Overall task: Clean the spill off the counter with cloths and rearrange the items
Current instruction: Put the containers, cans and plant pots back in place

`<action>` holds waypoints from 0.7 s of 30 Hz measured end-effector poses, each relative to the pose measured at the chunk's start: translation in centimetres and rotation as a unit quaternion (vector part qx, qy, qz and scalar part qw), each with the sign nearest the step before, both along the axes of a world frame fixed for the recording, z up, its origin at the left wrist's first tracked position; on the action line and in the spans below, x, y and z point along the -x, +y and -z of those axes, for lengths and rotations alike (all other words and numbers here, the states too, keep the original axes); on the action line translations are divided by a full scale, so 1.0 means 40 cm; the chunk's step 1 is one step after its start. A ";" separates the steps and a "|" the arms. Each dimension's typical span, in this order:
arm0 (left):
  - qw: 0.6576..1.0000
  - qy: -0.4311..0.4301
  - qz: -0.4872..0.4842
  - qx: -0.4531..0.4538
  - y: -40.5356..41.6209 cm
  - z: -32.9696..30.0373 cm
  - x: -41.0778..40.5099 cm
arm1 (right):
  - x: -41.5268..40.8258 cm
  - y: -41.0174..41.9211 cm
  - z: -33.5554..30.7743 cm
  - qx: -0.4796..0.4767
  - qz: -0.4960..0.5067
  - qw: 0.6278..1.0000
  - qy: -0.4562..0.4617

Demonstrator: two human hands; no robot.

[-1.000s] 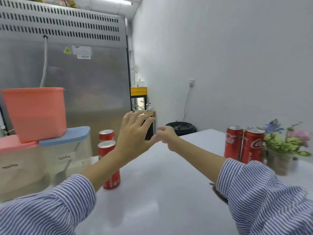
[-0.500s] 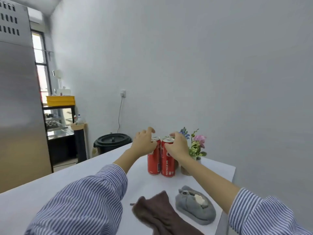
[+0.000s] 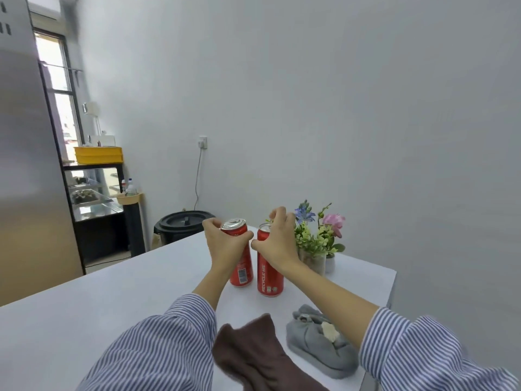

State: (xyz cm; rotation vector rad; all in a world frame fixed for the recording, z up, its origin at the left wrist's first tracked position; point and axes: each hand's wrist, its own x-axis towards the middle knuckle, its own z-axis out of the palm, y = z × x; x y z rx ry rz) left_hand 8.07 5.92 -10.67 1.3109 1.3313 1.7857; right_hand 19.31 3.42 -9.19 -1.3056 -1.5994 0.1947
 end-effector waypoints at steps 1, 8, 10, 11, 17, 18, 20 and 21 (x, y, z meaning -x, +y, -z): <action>1.000 -0.011 -0.023 -0.001 -0.002 -0.008 0.005 | 0.010 -0.002 0.003 0.009 -0.017 1.000 0.008; 0.988 0.015 -0.131 -0.081 -0.082 -0.133 0.129 | 0.062 -0.010 -0.045 0.148 -0.063 0.981 0.108; 0.977 0.090 -0.140 -0.134 -0.125 -0.198 0.188 | 0.098 -0.015 -0.071 0.143 -0.088 0.980 0.104; 0.969 0.117 -0.155 -0.150 -0.153 -0.228 0.221 | 0.130 -0.017 -0.082 0.137 -0.104 0.979 0.107; 0.936 0.152 -0.265 -0.176 -0.313 -0.288 0.414 | 0.402 -0.042 -0.102 0.112 -0.229 0.962 0.102; 0.930 0.157 -0.283 -0.175 -0.335 -0.284 0.443 | 0.449 -0.050 -0.098 0.115 -0.250 0.956 0.099; 0.916 0.173 -0.319 -0.168 -0.377 -0.273 0.492 | 0.530 -0.066 -0.084 0.130 -0.294 0.942 0.097; 0.909 0.182 -0.338 -0.163 -0.397 -0.265 0.512 | 0.568 -0.071 -0.072 0.137 -0.309 0.936 0.093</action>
